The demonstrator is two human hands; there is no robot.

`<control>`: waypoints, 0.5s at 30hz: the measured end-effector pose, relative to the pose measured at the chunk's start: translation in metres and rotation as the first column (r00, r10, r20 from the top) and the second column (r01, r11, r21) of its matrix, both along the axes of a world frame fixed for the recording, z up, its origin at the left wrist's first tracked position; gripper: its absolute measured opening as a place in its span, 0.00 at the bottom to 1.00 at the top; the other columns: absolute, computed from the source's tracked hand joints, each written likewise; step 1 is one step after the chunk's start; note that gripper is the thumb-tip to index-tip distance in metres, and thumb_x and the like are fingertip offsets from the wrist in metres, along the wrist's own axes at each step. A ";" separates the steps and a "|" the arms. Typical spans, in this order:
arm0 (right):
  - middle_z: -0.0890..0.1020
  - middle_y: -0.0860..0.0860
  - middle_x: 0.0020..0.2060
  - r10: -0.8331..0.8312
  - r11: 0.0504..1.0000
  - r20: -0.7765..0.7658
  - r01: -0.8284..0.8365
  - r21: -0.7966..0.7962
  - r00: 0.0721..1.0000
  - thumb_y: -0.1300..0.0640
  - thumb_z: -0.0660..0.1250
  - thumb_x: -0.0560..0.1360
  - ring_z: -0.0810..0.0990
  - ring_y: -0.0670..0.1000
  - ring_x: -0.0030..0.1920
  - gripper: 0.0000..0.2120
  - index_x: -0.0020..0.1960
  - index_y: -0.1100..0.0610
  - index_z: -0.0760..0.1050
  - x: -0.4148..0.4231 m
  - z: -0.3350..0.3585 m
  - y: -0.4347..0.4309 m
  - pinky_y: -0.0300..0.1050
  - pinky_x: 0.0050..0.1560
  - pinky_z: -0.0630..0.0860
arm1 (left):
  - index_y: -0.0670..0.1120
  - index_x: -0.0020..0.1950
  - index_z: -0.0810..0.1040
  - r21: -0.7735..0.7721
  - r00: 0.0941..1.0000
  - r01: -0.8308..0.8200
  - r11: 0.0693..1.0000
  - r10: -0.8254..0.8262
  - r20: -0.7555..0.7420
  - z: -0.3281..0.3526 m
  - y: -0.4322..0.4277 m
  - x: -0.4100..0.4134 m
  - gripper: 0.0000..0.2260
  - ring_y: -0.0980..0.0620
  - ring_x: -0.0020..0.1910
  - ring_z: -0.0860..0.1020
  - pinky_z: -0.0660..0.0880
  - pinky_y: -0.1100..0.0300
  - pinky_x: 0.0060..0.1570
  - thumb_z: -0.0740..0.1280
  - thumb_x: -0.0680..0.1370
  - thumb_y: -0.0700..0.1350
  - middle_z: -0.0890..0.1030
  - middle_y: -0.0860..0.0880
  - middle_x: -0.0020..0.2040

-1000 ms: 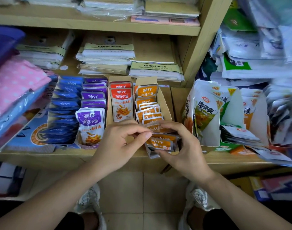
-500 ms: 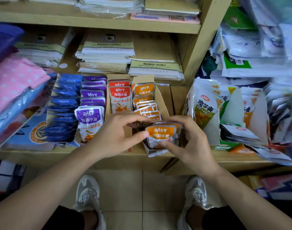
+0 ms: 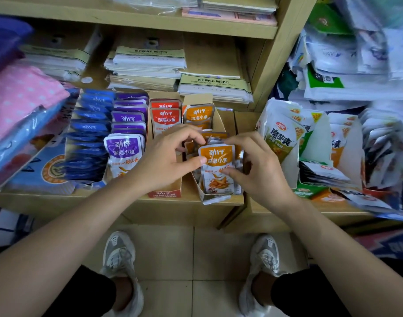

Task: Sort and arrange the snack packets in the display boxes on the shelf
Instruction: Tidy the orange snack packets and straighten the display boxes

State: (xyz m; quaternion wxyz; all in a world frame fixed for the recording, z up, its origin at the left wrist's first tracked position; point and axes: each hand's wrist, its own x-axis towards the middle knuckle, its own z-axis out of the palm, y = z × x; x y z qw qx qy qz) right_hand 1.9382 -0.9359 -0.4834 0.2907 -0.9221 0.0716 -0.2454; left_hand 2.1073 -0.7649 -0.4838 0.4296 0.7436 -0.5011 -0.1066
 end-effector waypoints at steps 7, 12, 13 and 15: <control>0.82 0.49 0.47 -0.015 0.977 -0.016 0.018 0.214 1.000 0.58 0.79 0.70 0.83 0.44 0.45 0.22 0.53 0.53 0.67 0.015 0.012 0.003 0.44 0.40 0.82 | 0.44 0.47 0.83 -0.175 0.989 -0.143 0.974 0.149 0.022 -0.004 0.000 -0.015 0.09 0.55 0.55 0.81 0.82 0.59 0.46 0.78 0.71 0.46 0.80 0.50 0.59; 0.75 0.36 0.44 0.004 1.000 -0.077 -0.004 -0.011 0.997 0.55 0.79 0.69 0.78 0.36 0.38 0.24 0.60 0.55 0.72 0.011 0.016 -0.004 0.32 0.38 0.77 | 0.49 0.56 0.81 -0.123 0.994 -0.111 0.986 0.111 -0.006 0.002 0.000 -0.018 0.17 0.57 0.50 0.80 0.80 0.60 0.44 0.78 0.71 0.52 0.81 0.56 0.52; 0.76 0.38 0.48 0.028 1.000 -0.078 -0.029 -0.010 0.997 0.56 0.79 0.69 0.79 0.37 0.40 0.25 0.61 0.55 0.72 0.011 0.016 -0.003 0.33 0.40 0.78 | 0.49 0.56 0.81 -0.109 0.995 -0.099 0.989 0.100 0.000 0.002 -0.002 -0.018 0.16 0.56 0.49 0.80 0.80 0.58 0.44 0.77 0.71 0.52 0.81 0.56 0.51; 0.77 0.44 0.56 0.067 0.998 -0.100 -0.065 0.026 0.993 0.60 0.79 0.69 0.80 0.41 0.47 0.27 0.65 0.55 0.73 0.009 0.016 -0.004 0.34 0.45 0.80 | 0.48 0.51 0.82 -0.115 0.996 -0.085 0.990 0.087 0.011 0.001 -0.005 -0.020 0.11 0.55 0.47 0.79 0.80 0.57 0.43 0.76 0.73 0.50 0.79 0.54 0.49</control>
